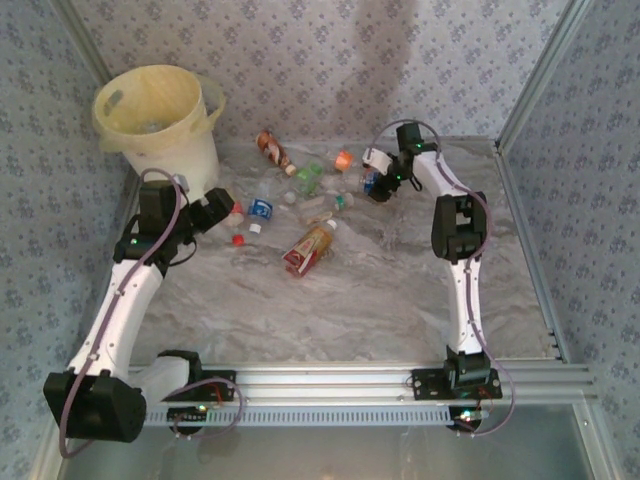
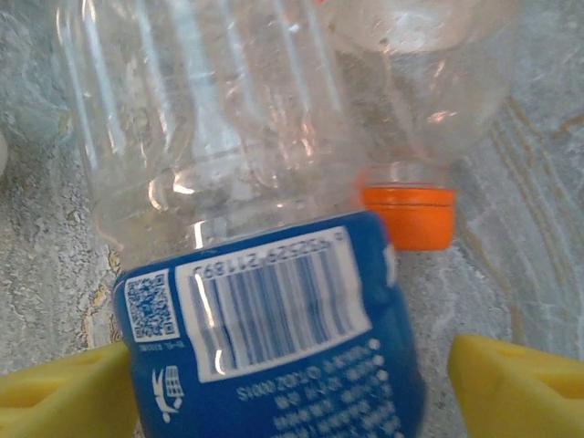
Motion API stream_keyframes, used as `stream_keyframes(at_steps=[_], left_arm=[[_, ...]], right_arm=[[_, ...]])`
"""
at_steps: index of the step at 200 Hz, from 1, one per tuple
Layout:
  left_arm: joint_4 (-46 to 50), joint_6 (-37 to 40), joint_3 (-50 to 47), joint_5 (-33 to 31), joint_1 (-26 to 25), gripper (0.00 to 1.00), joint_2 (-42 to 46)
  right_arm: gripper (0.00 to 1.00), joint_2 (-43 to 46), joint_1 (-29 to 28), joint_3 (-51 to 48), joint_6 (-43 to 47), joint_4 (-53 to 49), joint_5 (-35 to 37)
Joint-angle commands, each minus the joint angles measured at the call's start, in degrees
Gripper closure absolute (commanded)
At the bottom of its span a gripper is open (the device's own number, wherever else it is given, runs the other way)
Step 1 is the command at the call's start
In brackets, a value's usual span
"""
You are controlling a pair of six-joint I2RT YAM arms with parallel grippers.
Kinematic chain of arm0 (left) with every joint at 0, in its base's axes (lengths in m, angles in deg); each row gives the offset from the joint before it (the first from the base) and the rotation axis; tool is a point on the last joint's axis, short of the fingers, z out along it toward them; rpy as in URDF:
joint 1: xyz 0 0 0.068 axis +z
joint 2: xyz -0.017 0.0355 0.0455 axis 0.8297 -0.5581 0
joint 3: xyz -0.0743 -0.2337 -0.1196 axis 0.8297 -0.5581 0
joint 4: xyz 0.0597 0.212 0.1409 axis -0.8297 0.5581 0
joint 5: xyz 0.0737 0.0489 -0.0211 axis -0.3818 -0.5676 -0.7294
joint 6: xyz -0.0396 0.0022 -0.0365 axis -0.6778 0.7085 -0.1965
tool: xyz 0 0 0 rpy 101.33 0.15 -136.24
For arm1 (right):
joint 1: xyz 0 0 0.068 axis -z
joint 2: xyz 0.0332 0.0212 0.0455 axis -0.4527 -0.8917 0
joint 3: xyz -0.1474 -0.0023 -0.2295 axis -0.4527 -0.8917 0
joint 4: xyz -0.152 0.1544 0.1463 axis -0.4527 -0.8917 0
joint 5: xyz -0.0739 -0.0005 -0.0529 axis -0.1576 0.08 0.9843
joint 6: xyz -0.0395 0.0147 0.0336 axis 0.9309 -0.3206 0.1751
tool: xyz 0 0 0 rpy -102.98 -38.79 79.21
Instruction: Put the plastic bottles in the bin
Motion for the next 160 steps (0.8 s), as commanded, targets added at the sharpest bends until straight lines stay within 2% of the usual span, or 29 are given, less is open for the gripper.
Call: stream_keyframes(at_steps=[1,66,115,160], left_arm=[[1.1,1.3,-0.55,-0.63,0.51,0.02,0.44],[-0.09,0.85,-2.24,0.05,0.54,0.02,0.55],[-4.13,-0.09,-3.45,4.73,0.5,0.02,-0.12],[-12.33,-1.2,-3.83,10.46,-3.2,0.02,-3.3]], right_arm=[[0.17,-0.74,-0.4,0.36,4.9,-1.74,2.24],[0.43,7.41,-0.67,-9.4,6.56,7.01,4.14],[0.49,21.45,-0.99,-27.81,4.07,16.62,3.13],[0.52,37.7,-2.65,-43.11,-8.93,23.12,2.64]])
